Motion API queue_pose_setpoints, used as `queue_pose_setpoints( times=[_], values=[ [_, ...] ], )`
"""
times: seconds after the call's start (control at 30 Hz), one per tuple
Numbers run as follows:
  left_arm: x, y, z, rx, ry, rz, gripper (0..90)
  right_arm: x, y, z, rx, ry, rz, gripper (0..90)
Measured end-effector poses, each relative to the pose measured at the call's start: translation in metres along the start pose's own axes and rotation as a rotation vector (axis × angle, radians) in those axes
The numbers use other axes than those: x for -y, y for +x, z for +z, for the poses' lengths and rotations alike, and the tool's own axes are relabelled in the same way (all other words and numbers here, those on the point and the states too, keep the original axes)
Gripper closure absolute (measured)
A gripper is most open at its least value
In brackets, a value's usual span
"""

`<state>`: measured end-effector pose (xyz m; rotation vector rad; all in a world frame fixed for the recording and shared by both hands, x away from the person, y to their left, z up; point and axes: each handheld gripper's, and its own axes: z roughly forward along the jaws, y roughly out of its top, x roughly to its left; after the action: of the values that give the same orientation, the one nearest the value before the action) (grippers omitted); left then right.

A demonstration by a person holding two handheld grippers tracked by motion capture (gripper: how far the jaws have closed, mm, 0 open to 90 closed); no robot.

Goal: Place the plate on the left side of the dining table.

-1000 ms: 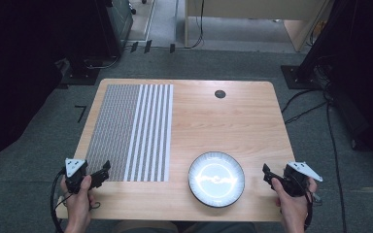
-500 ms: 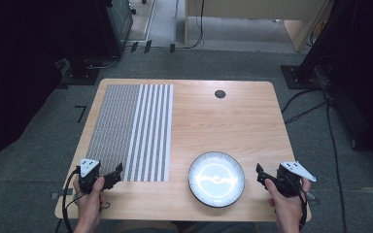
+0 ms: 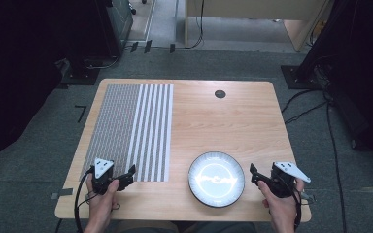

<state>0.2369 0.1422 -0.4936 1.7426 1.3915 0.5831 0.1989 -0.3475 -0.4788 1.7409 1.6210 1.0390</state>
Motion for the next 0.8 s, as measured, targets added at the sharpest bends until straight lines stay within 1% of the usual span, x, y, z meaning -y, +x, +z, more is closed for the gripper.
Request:
queue_pose_setpoints(
  times=[0.03, 0.07, 0.1, 0.13, 0.17, 0.2, 0.23, 0.27, 0.3, 0.4, 0.5, 0.53, 0.57, 0.6, 0.63, 0.67, 0.73, 0.8],
  values=[
    [0.0, 0.0, 0.0, 0.0, 0.0, 0.0, 15.2, 0.0, 0.001, 0.0, -0.001, -0.002, -0.001, 16.5],
    [0.0, -0.003, 0.001, 0.006, -0.001, 0.003, 15.2, 0.0, 0.003, 0.0, -0.003, -0.002, 0.001, 16.6],
    [0.0, -0.009, 0.002, 0.017, 0.001, 0.014, 15.3, 0.0, 0.004, 0.0, -0.006, -0.003, 0.0, 16.6],
    [0.0, -0.009, 0.002, 0.017, 0.001, 0.014, 15.2, 0.0, 0.004, 0.0, -0.006, -0.003, 0.0, 16.6],
    [0.0, -0.014, 0.003, 0.028, 0.002, 0.024, 15.2, 0.0, 0.007, 0.001, -0.006, -0.001, -0.003, 16.8],
    [0.0, -0.014, 0.003, 0.028, 0.002, 0.024, 15.2, 0.0, 0.007, 0.001, -0.006, -0.001, -0.003, 16.8],
    [0.0, -0.017, 0.004, 0.029, 0.003, 0.027, 15.2, 0.0, 0.009, 0.001, -0.002, 0.001, -0.008, 16.9],
    [-0.001, -0.022, 0.005, 0.038, 0.001, 0.027, 15.2, 0.0, 0.013, 0.001, 0.004, 0.004, -0.025, 16.9],
    [-0.001, -0.022, 0.005, 0.038, 0.001, 0.027, 15.2, 0.0, 0.014, 0.001, 0.002, 0.003, -0.029, 17.1],
    [-0.002, -0.03, 0.006, 0.05, -0.004, 0.034, 15.2, 0.0, 0.017, 0.001, -0.001, 0.001, -0.027, 18.0],
    [-0.002, -0.039, 0.008, 0.07, 0.005, 0.054, 14.0, 0.0, 0.02, 0.0, -0.005, -0.001, -0.022, 19.1],
    [-0.002, -0.043, 0.009, 0.077, 0.01, 0.053, 14.0, 0.0, 0.021, 0.0, -0.004, -0.002, -0.022, 19.5],
    [-0.003, -0.049, 0.009, 0.093, 0.016, 0.047, 14.0, 0.0, 0.023, 0.0, 0.01, -0.006, -0.041, 20.0],
    [-0.003, -0.049, 0.009, 0.093, 0.016, 0.047, 14.0, 0.0, 0.023, 0.0, 0.01, -0.006, -0.041, 20.0],
    [-0.004, -0.056, 0.008, 0.097, 0.011, 0.06, 14.0, 0.001, 0.026, -0.001, 0.01, -0.01, -0.049, 20.3],
    [-0.004, -0.056, 0.008, 0.097, 0.011, 0.06, 14.0, 0.001, 0.026, -0.001, 0.01, -0.01, -0.049, 20.3],
    [-0.005, -0.062, 0.008, 0.111, 0.012, 0.068, 14.1, 0.001, 0.028, -0.001, 0.006, -0.01, -0.053, 20.9],
    [-0.005, -0.068, 0.009, 0.125, 0.017, 0.082, 14.1, 0.002, 0.031, 0.0, 0.002, -0.014, -0.06, 25.1]
  ],
)
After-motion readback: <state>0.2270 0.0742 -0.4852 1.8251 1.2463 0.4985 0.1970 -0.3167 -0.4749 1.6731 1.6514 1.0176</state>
